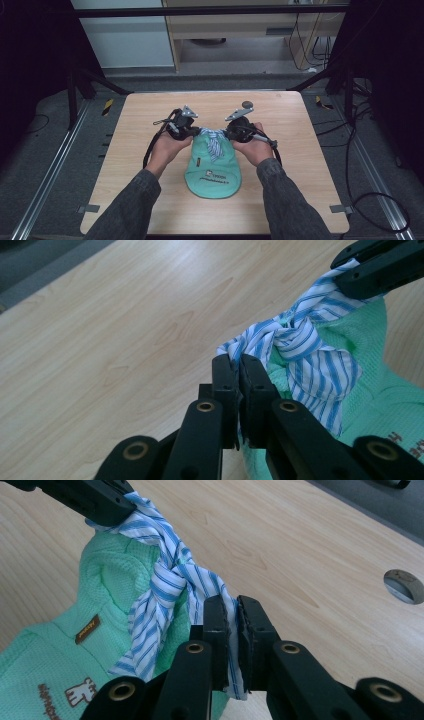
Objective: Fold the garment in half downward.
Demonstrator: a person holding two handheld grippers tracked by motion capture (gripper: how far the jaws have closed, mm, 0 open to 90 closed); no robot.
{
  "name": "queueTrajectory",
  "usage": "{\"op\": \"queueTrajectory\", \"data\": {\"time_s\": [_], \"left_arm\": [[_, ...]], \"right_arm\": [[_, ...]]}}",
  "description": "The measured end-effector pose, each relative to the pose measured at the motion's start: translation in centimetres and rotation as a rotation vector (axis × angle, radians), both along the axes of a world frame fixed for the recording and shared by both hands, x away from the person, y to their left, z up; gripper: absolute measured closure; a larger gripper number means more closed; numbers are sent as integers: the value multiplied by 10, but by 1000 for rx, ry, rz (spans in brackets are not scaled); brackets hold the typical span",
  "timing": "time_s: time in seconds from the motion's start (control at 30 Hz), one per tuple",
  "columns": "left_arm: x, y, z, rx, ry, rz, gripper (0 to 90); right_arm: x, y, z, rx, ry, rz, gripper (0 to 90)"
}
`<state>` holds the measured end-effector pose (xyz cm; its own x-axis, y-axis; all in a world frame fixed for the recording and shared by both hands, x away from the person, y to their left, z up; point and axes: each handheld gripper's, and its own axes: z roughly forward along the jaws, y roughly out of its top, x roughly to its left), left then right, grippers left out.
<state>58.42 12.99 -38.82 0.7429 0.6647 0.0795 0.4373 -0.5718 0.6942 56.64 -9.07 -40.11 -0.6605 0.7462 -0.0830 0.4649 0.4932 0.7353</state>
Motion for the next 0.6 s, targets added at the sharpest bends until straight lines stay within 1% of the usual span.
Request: {"op": "queueTrajectory", "data": {"time_s": [0.07, 0.17, 0.3, 0.47, 0.6], "left_arm": [[1, -1, 3, 2, -14, -1, 867], [1, 0, 6, -5, -21, -2, 868], [0, 1, 8, -4, -20, -3, 867], [-2, 1, 9, -1, -33, -1, 868], [-3, 3, 12, -2, -36, 7, 868]], "right_arm": [[1, 0, 3, -1, -10, -1, 833], [2, 0, 5, -4, -14, -3, 833], [4, 0, 8, -11, -19, -1, 833], [3, 2, 11, -34, -30, 0, 833], [3, 4, 14, -37, -39, 2, 833]]}}
